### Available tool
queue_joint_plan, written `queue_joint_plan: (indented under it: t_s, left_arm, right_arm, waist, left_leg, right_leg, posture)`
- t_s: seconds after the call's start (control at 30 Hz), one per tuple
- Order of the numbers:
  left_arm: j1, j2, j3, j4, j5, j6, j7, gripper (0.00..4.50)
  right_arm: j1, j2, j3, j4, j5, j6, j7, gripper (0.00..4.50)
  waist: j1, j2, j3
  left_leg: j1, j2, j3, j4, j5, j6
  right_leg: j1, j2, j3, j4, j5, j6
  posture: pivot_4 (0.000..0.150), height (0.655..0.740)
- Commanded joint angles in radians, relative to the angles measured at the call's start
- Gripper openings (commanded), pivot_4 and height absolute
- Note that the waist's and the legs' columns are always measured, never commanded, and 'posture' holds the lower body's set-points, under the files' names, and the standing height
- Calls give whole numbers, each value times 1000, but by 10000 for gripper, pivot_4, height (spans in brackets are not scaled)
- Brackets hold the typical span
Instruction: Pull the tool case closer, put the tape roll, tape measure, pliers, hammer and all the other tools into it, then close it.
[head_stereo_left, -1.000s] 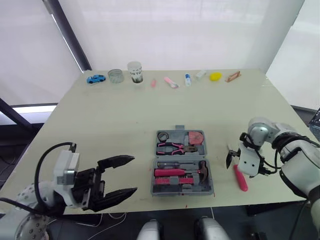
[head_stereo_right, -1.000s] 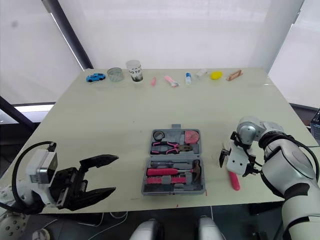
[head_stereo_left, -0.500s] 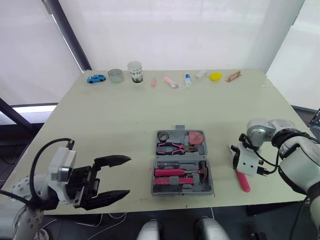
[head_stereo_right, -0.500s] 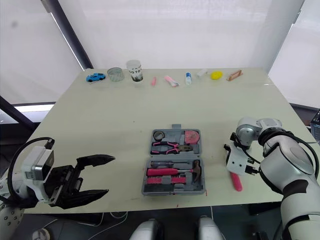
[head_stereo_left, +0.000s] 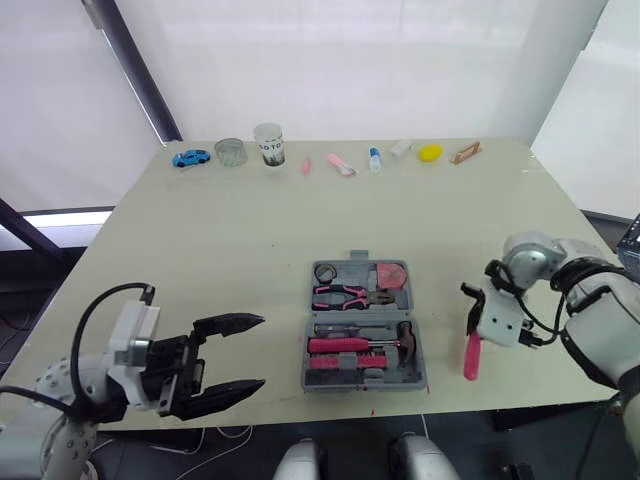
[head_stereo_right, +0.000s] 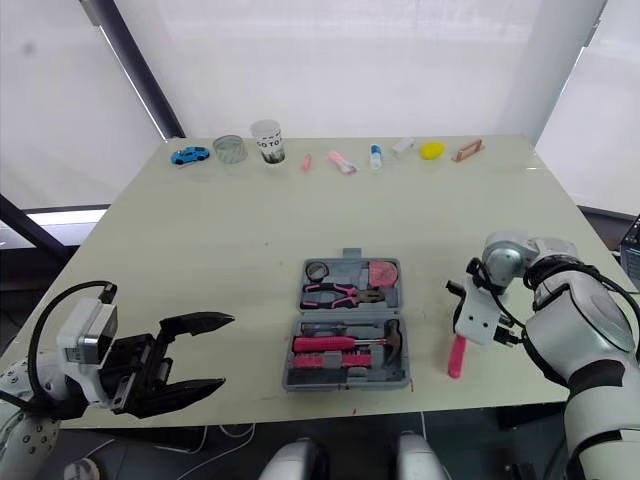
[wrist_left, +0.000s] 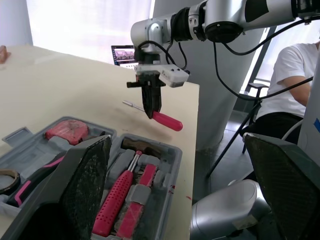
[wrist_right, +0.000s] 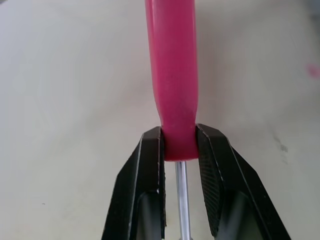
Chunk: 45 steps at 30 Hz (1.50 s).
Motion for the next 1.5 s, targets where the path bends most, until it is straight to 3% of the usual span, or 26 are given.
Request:
queue_joint_plan:
  t_s: [0.03, 0.3, 0.53, 0.7, 0.87, 0.97, 1.13, 1.27, 1.5]
  left_arm:
    - [-1, -3, 15, 1, -3, -16, 3, 45000]
    - [-67, 7, -18, 48, 9, -12, -15, 45000]
    - [-84, 4, -28, 56, 13, -14, -15, 45000]
    - [-66, -7, -21, 38, 10, -14, 6, 45000]
    - [-46, -14, -18, 19, 7, -17, 21, 45000]
    - [-46, -19, -25, 17, 6, -17, 26, 45000]
    - [-51, -22, -34, 15, 7, -15, 26, 45000]
    - [-66, -24, -34, 18, -3, -3, 37, 45000]
    - [-70, -26, -44, 9, -6, 2, 28, 45000]
  right_arm:
    - [54, -76, -14, -110, 201, -1, 167, 3850]
    - [143, -280, 205, -489, 437, 176, 185, 3850]
    - [283, -376, 67, -704, 495, 544, 140, 3850]
    - [500, -464, -127, -1036, 492, 1099, -73, 3849]
    - [738, -548, -331, -1528, 598, 1949, -280, 3849]
    - [758, -454, -450, -1697, 695, 2441, -413, 3849]
    - [724, -225, -622, -1790, 720, 2954, -612, 3849]
    - [810, -177, -689, -1846, 776, 3012, -739, 3849]
    - [855, 107, -834, -1843, 734, 3012, -1070, 3849]
  waist:
    - [4, 0, 0]
    - [0, 2, 1]
    - [6, 2, 1]
    - [13, 2, 1]
    - [25, 2, 1]
    - [23, 1, 0]
    - [29, -2, -2]
    - [36, -2, -2]
    - [16, -4, -3]
  left_leg:
    - [0, 1, -1, 0, 0, 0]
    - [0, 0, -2, 0, 0, 0]
    - [0, 1, -2, 0, 0, 0]
    - [-1, 0, -2, 1, 0, 0]
    - [-2, -1, -2, 1, 0, 0]
    - [-2, -1, -1, 1, 0, 0]
    - [-3, -2, -1, 1, 0, 0]
    - [-6, -3, -1, 1, 0, 0]
    - [-5, -2, 0, 1, 0, 1]
  right_leg:
    - [1, -1, -1, 0, 0, 0]
    - [1, -4, -2, 1, 0, 0]
    - [1, -3, -2, 0, 0, 0]
    - [1, -5, -3, 0, -1, -1]
    - [0, -4, -3, 0, -1, 0]
    - [0, -3, -2, 0, -1, -1]
    - [0, -1, -3, -1, -1, -1]
    - [-1, -2, -4, -2, -1, 1]
    - [-1, 1, -2, -1, -1, 3]
  posture:
    - [1500, 7400]
    - [1500, 7400]
    - [1500, 7400]
    - [1500, 7400]
    - [1500, 7400]
    - [1500, 7400]
    - [1500, 7400]
    - [1500, 7400]
    - [1500, 7400]
